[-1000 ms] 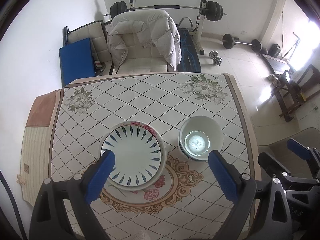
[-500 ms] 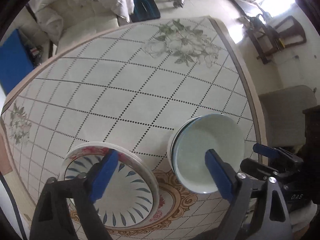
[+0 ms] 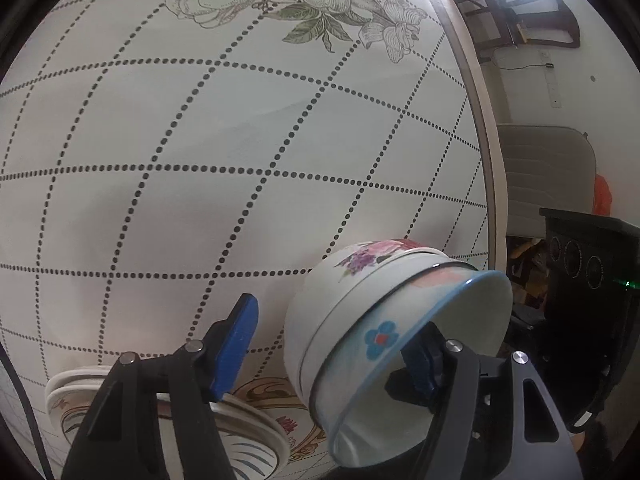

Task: Organize plates and bowls
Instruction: 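Close both grippers on the rim of the nested bowl stack, then lift the nested bowls and carry them over the plate stack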

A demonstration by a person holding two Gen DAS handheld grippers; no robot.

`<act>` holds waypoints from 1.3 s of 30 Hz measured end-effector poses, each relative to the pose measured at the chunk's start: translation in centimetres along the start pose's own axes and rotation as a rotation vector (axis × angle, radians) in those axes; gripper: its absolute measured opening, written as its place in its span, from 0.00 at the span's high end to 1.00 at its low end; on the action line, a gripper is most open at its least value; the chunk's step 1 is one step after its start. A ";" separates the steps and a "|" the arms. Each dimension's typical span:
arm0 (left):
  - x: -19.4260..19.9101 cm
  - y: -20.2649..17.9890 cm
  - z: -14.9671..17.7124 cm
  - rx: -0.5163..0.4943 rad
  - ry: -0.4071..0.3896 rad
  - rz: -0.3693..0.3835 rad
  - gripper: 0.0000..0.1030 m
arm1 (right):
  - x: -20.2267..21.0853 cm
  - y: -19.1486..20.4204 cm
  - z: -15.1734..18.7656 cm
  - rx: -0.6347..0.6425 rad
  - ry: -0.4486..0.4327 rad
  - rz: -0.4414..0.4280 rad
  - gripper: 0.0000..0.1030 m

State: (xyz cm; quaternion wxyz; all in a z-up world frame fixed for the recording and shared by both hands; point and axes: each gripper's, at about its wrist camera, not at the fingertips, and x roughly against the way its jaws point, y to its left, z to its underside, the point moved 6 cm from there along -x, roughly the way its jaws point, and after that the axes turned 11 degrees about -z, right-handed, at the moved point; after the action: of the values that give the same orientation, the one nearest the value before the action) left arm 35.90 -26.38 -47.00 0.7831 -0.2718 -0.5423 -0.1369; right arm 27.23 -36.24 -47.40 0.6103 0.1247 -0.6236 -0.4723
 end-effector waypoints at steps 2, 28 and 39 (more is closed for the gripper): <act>-0.6 -0.2 -0.3 0.007 0.018 0.035 0.46 | -0.9 -0.1 -0.2 -0.015 0.019 -0.020 0.10; -0.2 1.3 -0.2 0.104 -0.059 0.146 0.46 | -2.3 -0.4 -0.6 -0.098 0.013 -0.059 0.37; 0.8 2.1 0.1 0.119 -0.089 0.170 0.46 | -2.3 1.2 -1.6 -0.036 0.008 -0.049 0.37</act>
State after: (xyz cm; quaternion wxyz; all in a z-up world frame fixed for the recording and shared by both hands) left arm 37.24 -24.53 -46.82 0.7820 -0.2754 -0.5586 -0.0255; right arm 29.67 -34.69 -48.30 0.6032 0.1309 -0.6092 -0.4979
